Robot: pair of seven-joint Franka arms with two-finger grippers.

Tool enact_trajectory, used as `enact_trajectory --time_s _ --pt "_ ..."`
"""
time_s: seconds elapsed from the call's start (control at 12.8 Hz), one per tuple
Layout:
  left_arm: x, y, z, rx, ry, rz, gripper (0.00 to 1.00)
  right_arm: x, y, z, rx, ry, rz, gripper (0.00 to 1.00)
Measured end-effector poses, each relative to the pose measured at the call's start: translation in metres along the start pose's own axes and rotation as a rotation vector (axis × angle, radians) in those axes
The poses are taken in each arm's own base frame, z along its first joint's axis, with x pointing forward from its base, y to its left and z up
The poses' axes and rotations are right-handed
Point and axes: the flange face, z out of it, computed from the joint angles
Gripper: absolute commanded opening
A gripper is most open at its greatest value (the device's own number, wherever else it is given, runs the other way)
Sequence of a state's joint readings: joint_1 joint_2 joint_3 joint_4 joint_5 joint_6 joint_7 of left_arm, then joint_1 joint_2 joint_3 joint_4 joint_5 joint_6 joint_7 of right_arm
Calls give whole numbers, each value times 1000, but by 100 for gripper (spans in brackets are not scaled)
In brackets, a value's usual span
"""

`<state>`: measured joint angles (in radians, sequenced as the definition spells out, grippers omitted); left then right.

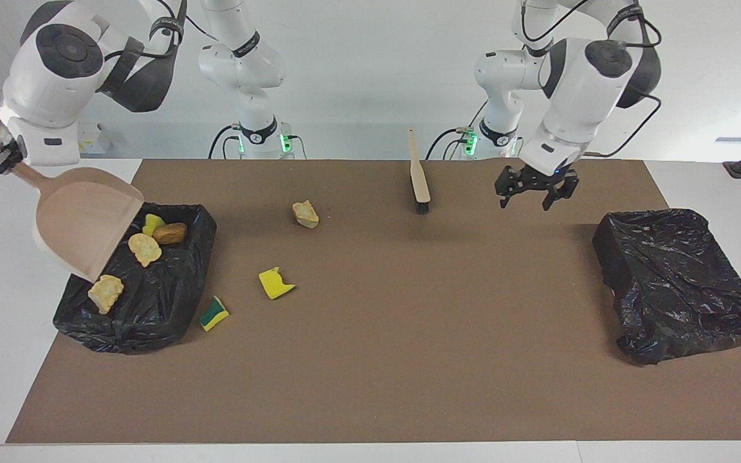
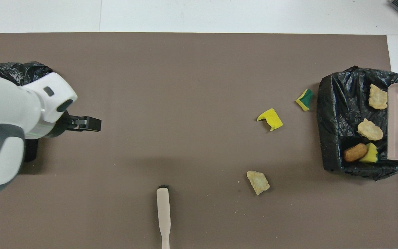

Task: Sweep and dump trash in bin
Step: 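Tilt the dustpan with the right gripper to dump debris into the bin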

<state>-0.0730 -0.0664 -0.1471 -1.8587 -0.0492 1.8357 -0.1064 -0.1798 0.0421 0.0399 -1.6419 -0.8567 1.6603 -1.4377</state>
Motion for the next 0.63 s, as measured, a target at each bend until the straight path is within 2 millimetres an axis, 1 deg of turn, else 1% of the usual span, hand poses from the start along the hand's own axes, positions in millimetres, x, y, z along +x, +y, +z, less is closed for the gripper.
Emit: enact_trajectory --time_s 0.16,0.23,0.39,0.55,0.63 --pt "10 -25 -39 5 18 -1 100 2 -1 -11 -18 6 -4 0" --pt "10 -33 -56 6 12 0 100 7 -1 -18 -27 27 -7 0" --pt "6 -45 -84 7 -14 1 100 17 -2 -28 -29 129 3 0" --pt "4 -57 -105 14 -31 9 100 20 -5 -24 4 246 84 0" --pt "4 -61 -111 19 -42 8 100 20 -6 -20 32 300 155 0"
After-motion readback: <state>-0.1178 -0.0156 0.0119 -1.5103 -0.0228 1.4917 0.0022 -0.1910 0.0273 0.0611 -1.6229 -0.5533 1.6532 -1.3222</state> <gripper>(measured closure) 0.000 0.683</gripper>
